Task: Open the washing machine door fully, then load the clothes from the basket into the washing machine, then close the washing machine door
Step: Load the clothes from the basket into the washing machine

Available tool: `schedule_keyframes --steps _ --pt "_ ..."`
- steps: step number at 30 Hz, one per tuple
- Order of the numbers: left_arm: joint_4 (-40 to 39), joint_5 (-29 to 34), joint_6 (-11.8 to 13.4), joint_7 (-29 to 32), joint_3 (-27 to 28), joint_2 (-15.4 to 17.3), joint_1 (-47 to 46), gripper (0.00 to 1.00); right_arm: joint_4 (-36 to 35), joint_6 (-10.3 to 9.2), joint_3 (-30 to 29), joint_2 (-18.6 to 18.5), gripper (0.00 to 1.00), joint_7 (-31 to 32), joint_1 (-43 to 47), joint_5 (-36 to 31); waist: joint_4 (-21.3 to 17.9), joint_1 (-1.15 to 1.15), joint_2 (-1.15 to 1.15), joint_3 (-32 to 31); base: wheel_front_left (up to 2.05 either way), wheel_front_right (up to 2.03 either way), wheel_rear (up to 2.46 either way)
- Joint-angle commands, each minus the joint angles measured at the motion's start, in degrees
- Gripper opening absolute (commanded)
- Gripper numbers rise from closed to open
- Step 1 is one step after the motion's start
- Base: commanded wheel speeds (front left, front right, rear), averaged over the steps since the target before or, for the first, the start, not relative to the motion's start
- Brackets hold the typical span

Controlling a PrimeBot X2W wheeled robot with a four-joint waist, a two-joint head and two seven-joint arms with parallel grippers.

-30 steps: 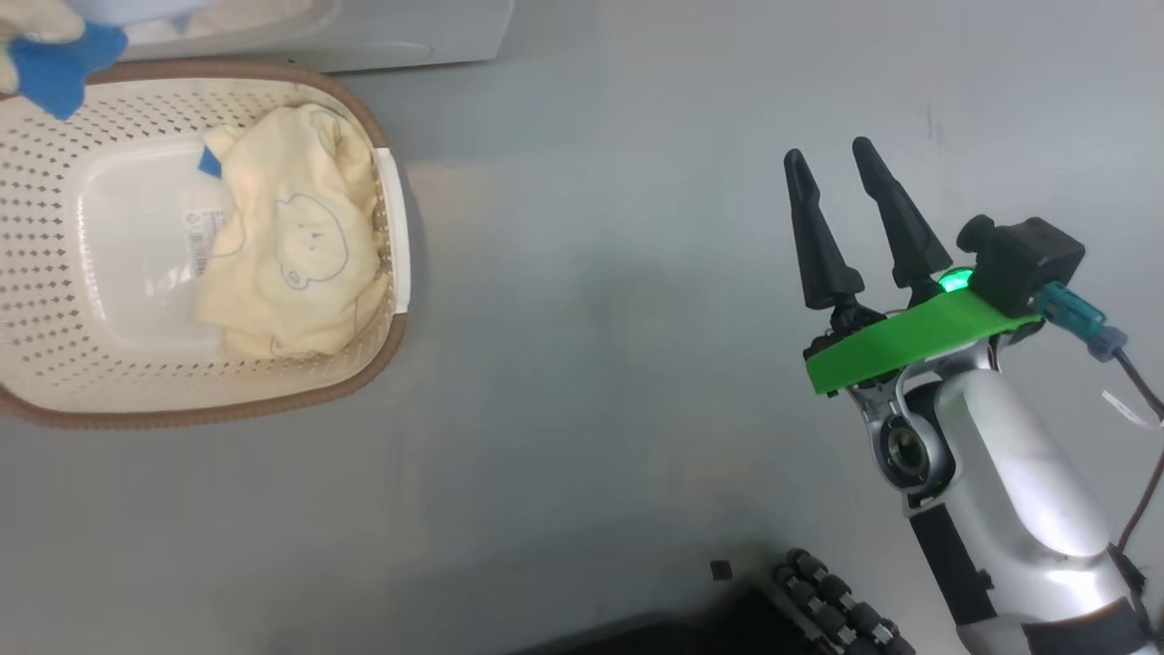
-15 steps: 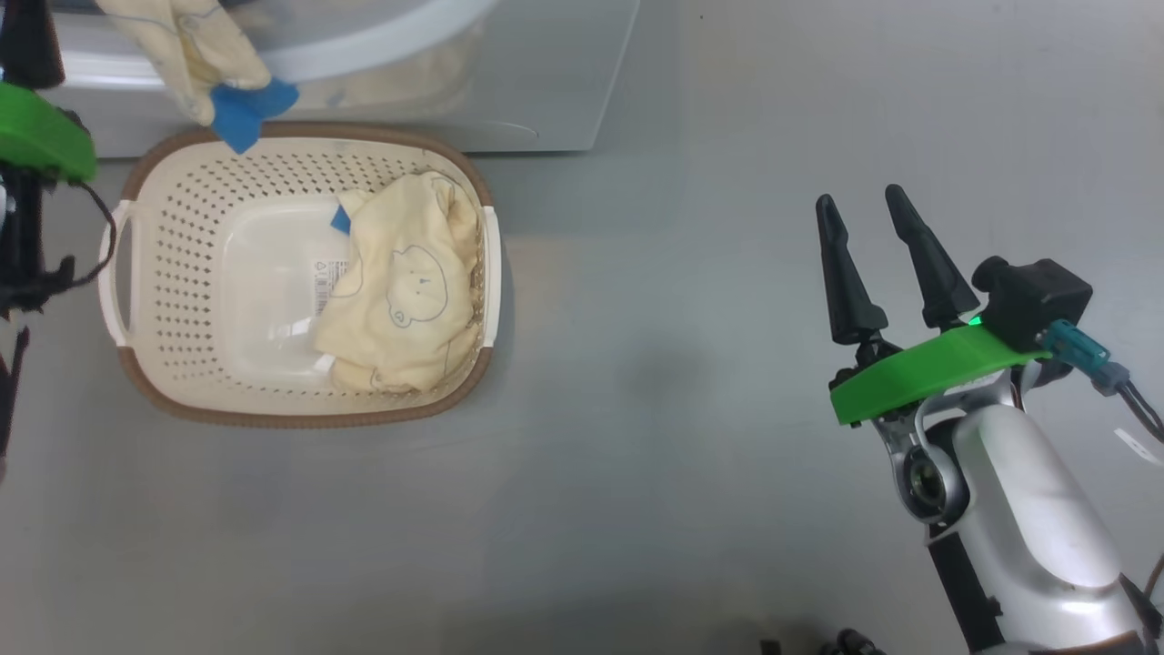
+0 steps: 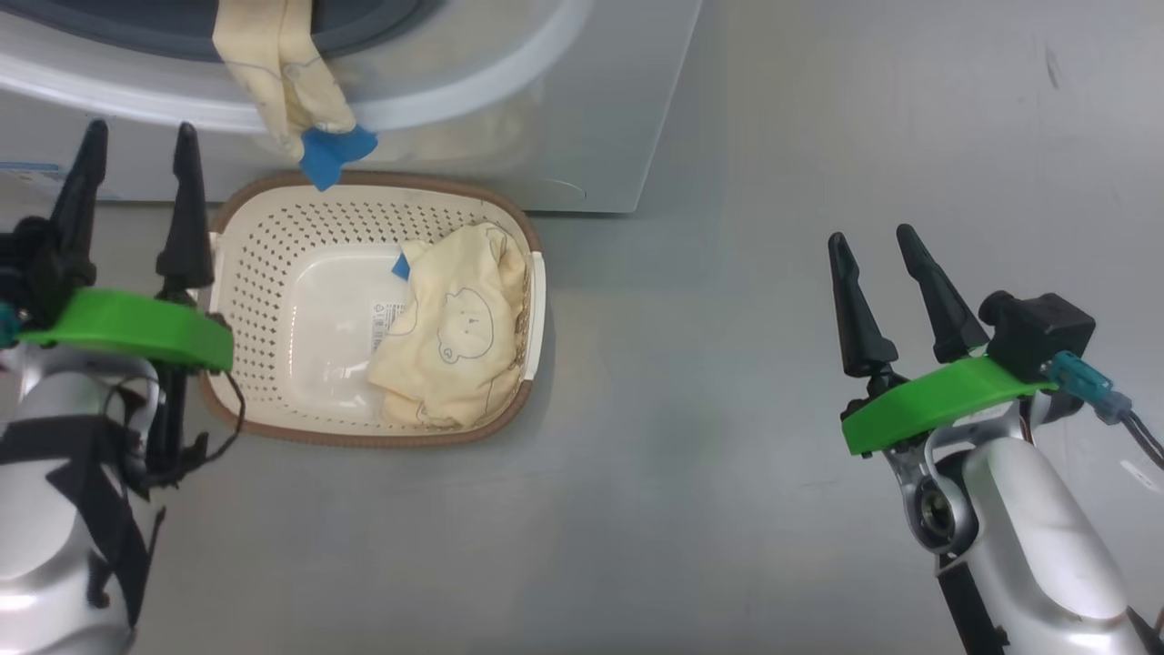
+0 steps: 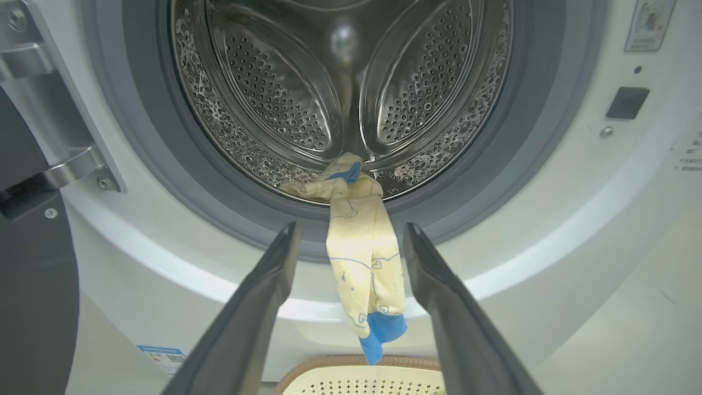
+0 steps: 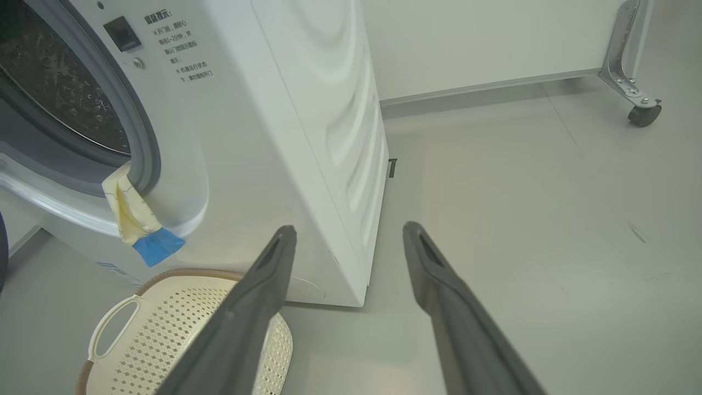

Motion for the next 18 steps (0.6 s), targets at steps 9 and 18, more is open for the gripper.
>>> schedule_keyframes --steps 9,18 --pt "-6.51 4.44 0.53 -0.31 6.46 -2.63 8.29 1.0 -2.52 0.02 0.43 0.02 1.0 0.87 2.35 -0.37 -0.07 0.01 -0.01 -2.25 0.0 0.0 0.0" --pt "-8.09 7.11 0.29 -0.31 9.18 -6.21 13.13 1.0 -2.62 0.02 0.95 0.02 1.0 0.71 2.9 0.19 -0.63 0.01 -0.01 -2.78 0.0 0.0 0.0"
